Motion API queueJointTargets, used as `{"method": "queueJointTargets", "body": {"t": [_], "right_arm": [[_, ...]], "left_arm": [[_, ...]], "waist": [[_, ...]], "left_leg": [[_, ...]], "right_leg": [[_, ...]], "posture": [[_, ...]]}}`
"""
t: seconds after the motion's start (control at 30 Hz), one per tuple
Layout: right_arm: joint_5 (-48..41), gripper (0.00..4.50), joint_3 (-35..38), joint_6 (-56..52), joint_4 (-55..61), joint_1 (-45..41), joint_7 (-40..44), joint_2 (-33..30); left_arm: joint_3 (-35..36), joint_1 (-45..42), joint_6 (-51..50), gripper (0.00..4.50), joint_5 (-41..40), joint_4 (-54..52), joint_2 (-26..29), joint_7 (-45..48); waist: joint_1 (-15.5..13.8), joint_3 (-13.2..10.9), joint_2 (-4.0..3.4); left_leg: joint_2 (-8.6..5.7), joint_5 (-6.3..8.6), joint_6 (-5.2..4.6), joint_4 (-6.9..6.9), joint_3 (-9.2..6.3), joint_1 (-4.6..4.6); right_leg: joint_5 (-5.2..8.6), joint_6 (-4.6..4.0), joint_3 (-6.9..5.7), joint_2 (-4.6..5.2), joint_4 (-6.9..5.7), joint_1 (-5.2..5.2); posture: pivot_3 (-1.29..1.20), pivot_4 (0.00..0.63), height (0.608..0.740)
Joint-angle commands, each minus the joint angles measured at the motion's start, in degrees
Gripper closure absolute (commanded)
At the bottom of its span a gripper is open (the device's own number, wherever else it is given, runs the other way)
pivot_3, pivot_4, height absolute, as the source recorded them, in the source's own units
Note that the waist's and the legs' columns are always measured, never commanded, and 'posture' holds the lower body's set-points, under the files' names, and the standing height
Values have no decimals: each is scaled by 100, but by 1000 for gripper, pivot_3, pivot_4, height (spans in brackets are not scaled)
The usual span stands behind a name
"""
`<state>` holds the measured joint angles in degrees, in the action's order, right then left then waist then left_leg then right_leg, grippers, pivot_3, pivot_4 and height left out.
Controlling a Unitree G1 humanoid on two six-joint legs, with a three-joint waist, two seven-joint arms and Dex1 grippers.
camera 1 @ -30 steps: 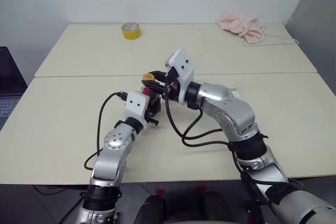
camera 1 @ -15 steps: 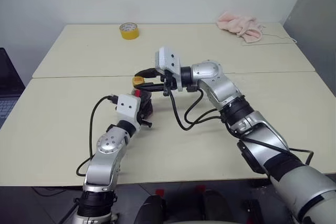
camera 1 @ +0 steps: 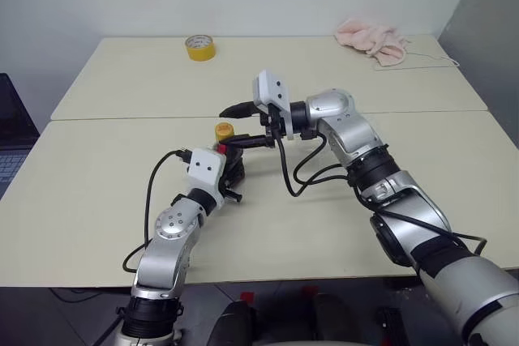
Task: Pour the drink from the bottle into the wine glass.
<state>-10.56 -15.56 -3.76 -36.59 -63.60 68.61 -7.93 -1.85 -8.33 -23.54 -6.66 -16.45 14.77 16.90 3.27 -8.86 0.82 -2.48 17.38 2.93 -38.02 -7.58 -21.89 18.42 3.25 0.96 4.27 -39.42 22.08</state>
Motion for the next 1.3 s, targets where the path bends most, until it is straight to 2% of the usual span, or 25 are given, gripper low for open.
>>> {"method": "queueJointTargets", "body": {"t": [0.03,0.2,0.33,0.47,0.57,0.67,1.17,1.3], "right_arm": [[-221,519,266,-596,969,286,-332,-42],[-433,519,426,-1836,2602,1051,-1019,-188],[-715,519,623,-3467,4590,1925,-2397,80],[-630,519,573,-4154,5222,2228,-3428,493],[-490,519,375,-4346,5407,2278,-4015,804],[-381,519,217,-4309,5338,2250,-4265,876],[-334,519,52,-4096,5030,2063,-4511,826],[-334,1429,27,-4074,5004,2046,-4490,793]], "left_arm": [[29,-75,111,3708,-36,-389,-29,-17],[51,-76,120,3708,-18,-401,-84,-77],[76,-60,150,3708,34,-413,-137,-201],[84,-83,186,3708,48,-351,-155,-252],[59,-112,213,3708,67,-294,-177,-286],[33,-131,231,3708,64,-256,-187,-288],[6,-152,296,3708,98,-158,-230,-282],[9,-157,300,3708,114,-150,-231,-269]], "waist": [[-1,0,0],[-9,0,0],[-19,0,1],[-4,0,0],[-6,0,0],[-6,0,0],[-1,0,0],[-1,0,0]], "left_leg": [[1,0,0,1,-1,-1],[-1,0,0,-1,-2,-7],[0,0,0,-1,-5,-11],[0,0,0,0,-1,-10],[0,0,0,1,-2,-9],[-5,0,0,0,0,-9],[-4,0,0,0,0,-9],[-3,0,0,0,1,-9]], "right_leg": [[0,0,-1,0,-1,2],[0,0,0,2,-1,4],[0,0,-1,4,-6,8],[0,0,3,0,-17,15],[0,0,4,-4,-22,18],[0,0,4,-3,-19,17],[0,0,4,-4,-17,16],[0,0,4,-4,-17,16]], "posture": [[0,150,740],[0,150,740],[0,150,740],[0,150,740],[0,150,740],[0,150,740],[0,150,740],[0,150,740]]}}
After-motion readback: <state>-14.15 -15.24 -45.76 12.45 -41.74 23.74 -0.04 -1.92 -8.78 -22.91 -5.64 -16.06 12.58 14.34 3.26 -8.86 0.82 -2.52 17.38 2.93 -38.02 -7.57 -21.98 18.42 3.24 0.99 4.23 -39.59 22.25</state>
